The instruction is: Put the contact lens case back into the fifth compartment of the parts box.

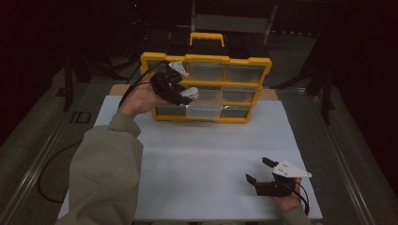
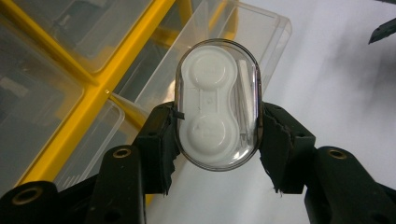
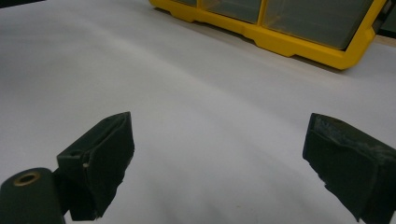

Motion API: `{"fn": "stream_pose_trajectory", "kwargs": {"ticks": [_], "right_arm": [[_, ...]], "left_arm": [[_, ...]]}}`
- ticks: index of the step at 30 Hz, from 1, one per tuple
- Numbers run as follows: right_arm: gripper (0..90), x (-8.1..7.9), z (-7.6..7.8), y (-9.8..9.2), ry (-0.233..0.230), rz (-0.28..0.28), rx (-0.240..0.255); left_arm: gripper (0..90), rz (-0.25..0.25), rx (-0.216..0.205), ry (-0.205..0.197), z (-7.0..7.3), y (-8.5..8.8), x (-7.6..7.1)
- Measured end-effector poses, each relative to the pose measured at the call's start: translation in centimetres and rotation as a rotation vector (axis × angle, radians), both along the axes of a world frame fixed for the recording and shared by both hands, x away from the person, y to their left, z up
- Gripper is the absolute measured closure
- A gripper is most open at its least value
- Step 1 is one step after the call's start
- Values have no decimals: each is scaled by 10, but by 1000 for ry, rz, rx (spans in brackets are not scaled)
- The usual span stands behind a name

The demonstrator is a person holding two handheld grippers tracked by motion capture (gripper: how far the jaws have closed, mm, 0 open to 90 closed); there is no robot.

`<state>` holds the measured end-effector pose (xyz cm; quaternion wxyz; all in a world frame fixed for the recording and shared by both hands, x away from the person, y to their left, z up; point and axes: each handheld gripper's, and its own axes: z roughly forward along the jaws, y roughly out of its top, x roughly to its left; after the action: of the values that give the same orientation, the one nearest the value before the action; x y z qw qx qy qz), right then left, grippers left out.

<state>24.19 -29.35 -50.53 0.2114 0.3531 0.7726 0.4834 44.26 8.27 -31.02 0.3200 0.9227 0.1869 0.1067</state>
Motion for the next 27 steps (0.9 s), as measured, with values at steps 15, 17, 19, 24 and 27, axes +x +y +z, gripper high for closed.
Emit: {"fn": "stream_pose_trajectory", "kwargs": {"ticks": [15, 17, 19, 24, 27], "right_arm": [[86, 0, 0, 0, 1, 1, 1], [86, 0, 0, 0, 1, 1, -1], [86, 0, 0, 0, 1, 2, -2], [86, -1, 0, -1, -2, 1, -3], [86, -1, 0, -1, -2, 2, -3]], "left_arm": [[492, -4, -8, -4, -4, -21, 5], [492, -3, -5, -1, -5, -23, 6], [492, 0, -6, 1, -6, -25, 7], [492, 8, 4, 7, -9, -27, 8], [492, 11, 1, 8, -9, -28, 9]]}}
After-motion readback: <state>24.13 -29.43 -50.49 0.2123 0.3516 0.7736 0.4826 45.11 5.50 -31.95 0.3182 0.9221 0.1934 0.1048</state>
